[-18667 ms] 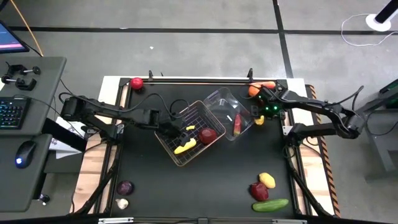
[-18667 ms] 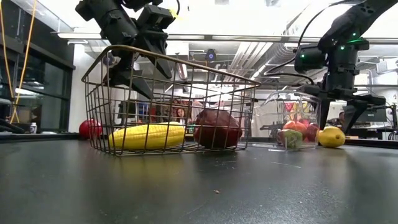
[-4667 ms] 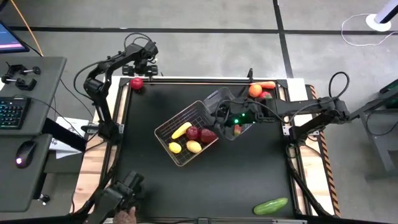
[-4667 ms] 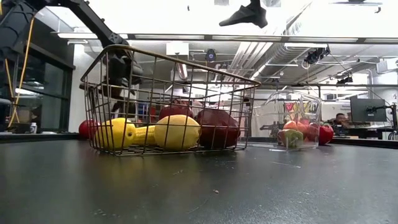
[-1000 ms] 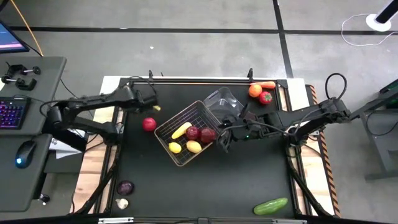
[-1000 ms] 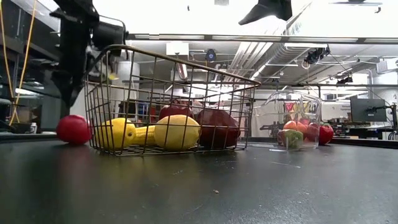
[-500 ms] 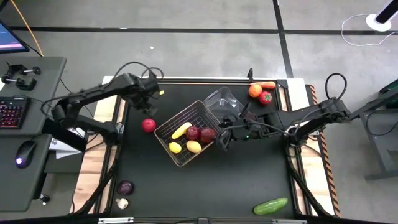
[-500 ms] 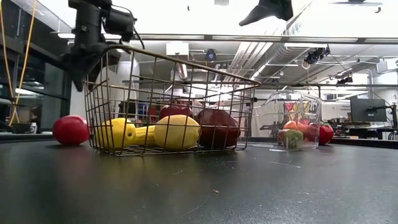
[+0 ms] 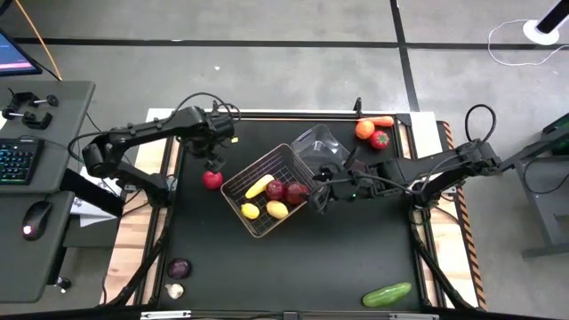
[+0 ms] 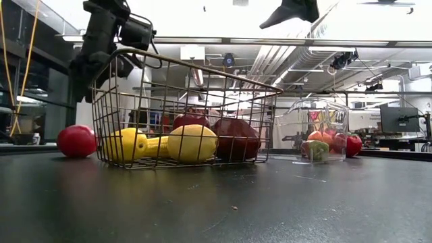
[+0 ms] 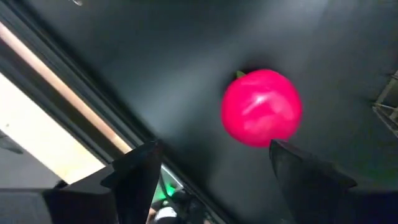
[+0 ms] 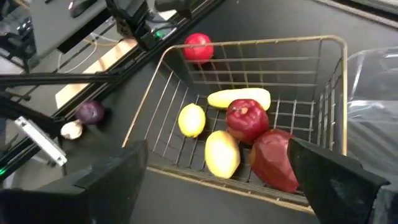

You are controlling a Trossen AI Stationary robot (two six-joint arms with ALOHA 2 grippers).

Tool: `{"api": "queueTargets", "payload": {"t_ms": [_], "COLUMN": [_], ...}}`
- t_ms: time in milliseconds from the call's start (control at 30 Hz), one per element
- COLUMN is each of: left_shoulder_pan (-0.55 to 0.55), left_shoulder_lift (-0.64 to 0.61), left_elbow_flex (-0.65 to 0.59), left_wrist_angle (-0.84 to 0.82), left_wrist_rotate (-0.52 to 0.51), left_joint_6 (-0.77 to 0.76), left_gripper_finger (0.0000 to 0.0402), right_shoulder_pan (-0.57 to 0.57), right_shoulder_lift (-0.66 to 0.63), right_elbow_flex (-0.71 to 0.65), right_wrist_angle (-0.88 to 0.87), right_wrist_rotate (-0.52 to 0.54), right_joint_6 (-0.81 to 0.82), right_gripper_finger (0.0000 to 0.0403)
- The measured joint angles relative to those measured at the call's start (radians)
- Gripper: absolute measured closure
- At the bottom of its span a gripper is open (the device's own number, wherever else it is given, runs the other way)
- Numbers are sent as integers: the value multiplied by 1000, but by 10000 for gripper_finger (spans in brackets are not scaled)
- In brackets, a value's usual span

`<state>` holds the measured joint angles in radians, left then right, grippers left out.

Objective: Sort produce into baskets
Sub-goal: Put the left tomato into the gold wire basket

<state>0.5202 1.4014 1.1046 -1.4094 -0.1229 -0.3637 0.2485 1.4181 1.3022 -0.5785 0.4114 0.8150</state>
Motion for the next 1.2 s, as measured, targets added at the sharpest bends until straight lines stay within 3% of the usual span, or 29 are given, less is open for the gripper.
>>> {"api": "queueTargets", "payload": {"t_ms": [167, 333, 667, 900, 1067, 1200], "left_shoulder_pan": [-13, -10, -10, -23, -39, -33], "left_shoulder_lift": [0, 1, 56, 49, 36, 36], "left_elbow_flex": [0, 0, -2, -2, -3, -46], "left_wrist_angle": [2, 29, 9, -23, -2, 88], "left_wrist_rotate": [-57, -10, 21, 26, -6, 71], "left_joint_6": [47, 104, 87, -39, -43, -43], "left_gripper_finger": [115, 102, 7, 10, 11, 11], "right_shoulder_pan": [-2, -2, -2, -2, -2, -2], "right_shoulder_lift": [0, 0, 0, 0, 0, 0], "right_elbow_flex": [0, 0, 0, 0, 0, 0], "right_wrist_angle": [0, 0, -9, -17, -17, -16], "right_wrist_rotate": [12, 14, 13, 8, 8, 7], "right_joint_6": [-1, -3, -8, -11, -11, -5], "right_gripper_finger": [26, 26, 26, 26, 26, 26]}}
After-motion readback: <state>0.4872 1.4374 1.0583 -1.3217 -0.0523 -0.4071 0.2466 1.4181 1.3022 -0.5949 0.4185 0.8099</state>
